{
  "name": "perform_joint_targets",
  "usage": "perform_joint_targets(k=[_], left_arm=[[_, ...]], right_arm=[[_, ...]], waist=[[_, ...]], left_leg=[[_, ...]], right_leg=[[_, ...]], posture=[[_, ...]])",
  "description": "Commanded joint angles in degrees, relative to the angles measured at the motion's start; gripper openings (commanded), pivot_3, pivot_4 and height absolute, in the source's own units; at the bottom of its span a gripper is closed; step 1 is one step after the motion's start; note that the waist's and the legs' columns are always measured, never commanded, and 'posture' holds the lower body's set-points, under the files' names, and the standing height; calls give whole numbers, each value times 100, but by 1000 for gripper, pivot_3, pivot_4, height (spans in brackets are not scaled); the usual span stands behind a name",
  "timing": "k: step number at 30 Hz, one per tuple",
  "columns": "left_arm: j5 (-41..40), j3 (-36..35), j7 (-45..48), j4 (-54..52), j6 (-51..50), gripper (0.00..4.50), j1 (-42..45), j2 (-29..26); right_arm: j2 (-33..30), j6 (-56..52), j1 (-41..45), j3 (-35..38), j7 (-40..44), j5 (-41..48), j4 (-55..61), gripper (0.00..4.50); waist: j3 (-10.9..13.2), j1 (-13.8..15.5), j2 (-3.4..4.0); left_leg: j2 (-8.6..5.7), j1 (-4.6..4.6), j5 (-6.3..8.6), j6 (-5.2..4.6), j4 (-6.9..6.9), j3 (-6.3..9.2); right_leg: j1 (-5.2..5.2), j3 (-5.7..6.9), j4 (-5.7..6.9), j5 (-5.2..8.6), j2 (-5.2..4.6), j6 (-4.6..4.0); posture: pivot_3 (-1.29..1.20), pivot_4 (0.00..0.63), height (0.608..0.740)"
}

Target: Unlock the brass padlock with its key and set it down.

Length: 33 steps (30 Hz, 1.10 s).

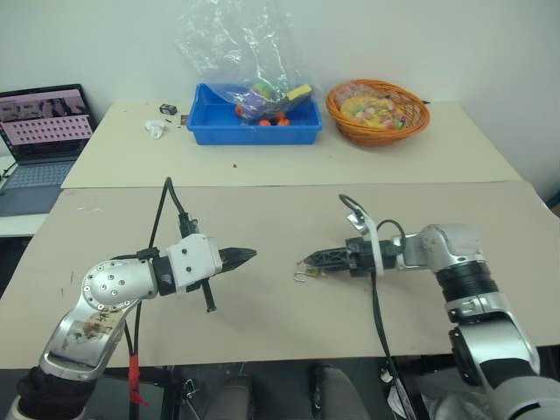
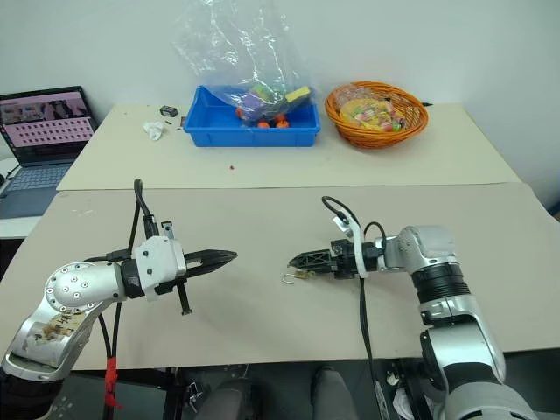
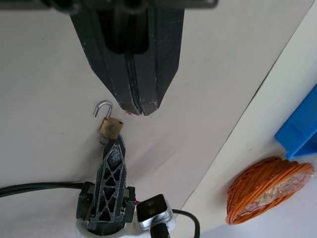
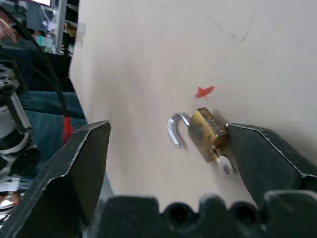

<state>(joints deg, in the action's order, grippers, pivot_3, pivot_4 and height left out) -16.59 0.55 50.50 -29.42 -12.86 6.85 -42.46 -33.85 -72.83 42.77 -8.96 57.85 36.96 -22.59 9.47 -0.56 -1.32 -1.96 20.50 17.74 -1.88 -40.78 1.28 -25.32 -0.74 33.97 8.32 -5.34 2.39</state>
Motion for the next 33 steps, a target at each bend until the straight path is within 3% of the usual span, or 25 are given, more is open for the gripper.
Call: perform_joint_targets(k=[1, 7, 9, 11, 20, 22, 33], left_arm=[[-278, -77, -64, -222, -237, 0, 74, 61], [-452, -94, -82, -237, -574, 0, 14, 56], [-527, -78, -85, -239, -693, 0, 36, 63], [-561, -39, -77, -223, -816, 0, 66, 73], [19, 692, 71, 659, -485, 0, 456, 338], [-2, 724, 73, 816, -546, 0, 587, 415], [-7, 797, 210, 1176, -400, 0, 851, 619]], right_arm=[[-545, 618, -314, -263, 318, -428, 401, 4460], [-1290, 2160, -971, -179, 650, -945, 1341, 4460], [-1668, 3716, -1518, -294, 733, -1631, 1953, 4460], [-1761, 4320, -1748, -215, 780, -1820, 2199, 4460], [-1360, 4766, -2284, 291, 306, -1795, 2780, 4460], [-1297, 4716, -2344, 337, 243, -1771, 2844, 4460], [-1396, 4829, -2667, 541, 254, -1834, 2907, 4460]], waist=[[0, -4, 0], [2, -4, -3], [4, 17, -2], [4, 6, -2], [10, -10, -4], [11, 10, -6], [14, -5, -5]], left_leg=[[0, -1, 2, -3, 0, 0], [-4, -7, 7, -10, 0, -4], [-4, -10, 7, -10, 0, -3], [-4, -9, 7, -10, 1, -3], [4, -22, 7, -9, 3, -10], [1, -19, 7, -9, 2, -9], [-1, -18, 10, -13, 2, -10]], right_leg=[[3, 0, -1, 1, 0, 1], [11, -4, -4, 10, -9, 11], [13, -3, -3, 19, -10, 24], [12, -2, -2, 38, -10, 53], [16, -12, 2, 49, 0, 40], [15, -12, 1, 28, -5, 6], [13, -11, 0, 28, -9, 6]], posture=[[0, 150, 728], [0, 150, 728], [0, 150, 728], [0, 150, 728], [0, 150, 728], [0, 150, 728], [0, 150, 728]])
